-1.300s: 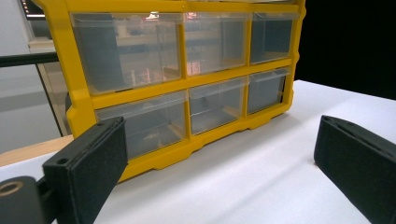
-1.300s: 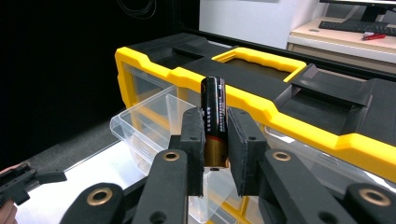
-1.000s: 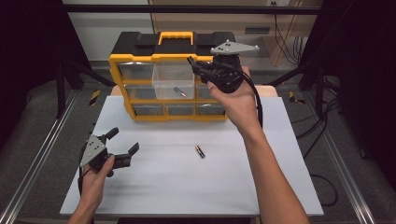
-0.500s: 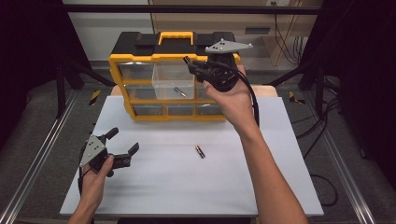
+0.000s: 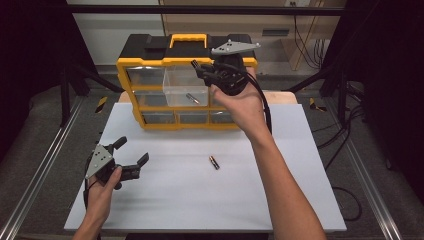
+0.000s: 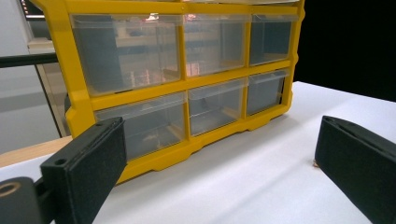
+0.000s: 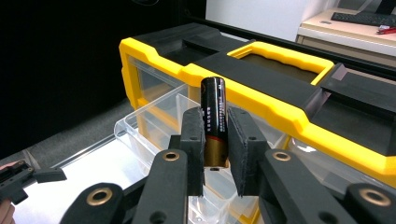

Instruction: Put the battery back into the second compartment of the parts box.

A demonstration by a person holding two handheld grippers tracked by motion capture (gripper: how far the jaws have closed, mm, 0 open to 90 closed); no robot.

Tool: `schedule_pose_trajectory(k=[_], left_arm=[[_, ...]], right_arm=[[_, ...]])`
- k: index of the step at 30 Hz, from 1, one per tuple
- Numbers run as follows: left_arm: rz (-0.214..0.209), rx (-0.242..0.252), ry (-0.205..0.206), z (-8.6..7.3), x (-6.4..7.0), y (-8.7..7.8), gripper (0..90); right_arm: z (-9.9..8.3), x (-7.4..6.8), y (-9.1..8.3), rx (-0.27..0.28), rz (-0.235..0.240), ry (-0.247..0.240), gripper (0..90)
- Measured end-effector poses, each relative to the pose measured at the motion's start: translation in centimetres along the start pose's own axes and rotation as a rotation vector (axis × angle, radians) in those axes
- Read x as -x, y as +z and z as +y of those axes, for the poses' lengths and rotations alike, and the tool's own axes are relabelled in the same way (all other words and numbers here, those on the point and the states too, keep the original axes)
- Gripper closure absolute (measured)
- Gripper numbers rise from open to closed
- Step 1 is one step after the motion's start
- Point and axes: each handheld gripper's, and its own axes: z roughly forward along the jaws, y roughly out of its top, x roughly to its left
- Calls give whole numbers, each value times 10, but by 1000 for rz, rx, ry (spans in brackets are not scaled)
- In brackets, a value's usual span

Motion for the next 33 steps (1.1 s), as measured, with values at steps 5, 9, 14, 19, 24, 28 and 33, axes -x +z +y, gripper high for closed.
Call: schedule_pose_trajectory(k=[5, 9, 14, 19, 24, 28, 33], left_arm=[[-4, -4, 7, 0, 0, 0, 18], [-5, -4, 8, 0, 0, 0, 18], [-5, -5, 9, 0, 0, 0, 18], [-8, -4, 10, 0, 0, 0, 18], [-8, -5, 12, 0, 0, 1, 18], [-8, -2, 9, 0, 0, 0, 18], [-6, 5, -1, 0, 0, 0, 18]], right_arm=[[1, -2, 4, -9, 0, -7, 772], [1, -3, 7, -21, 0, -11, 772], [1, -3, 11, -38, 1, -13, 772], [1, -3, 16, -50, 14, 1, 772], [2, 0, 18, -57, 16, 12, 772], [1, 2, 23, -73, 0, 32, 738], [2, 3, 19, -47, -15, 77, 563]])
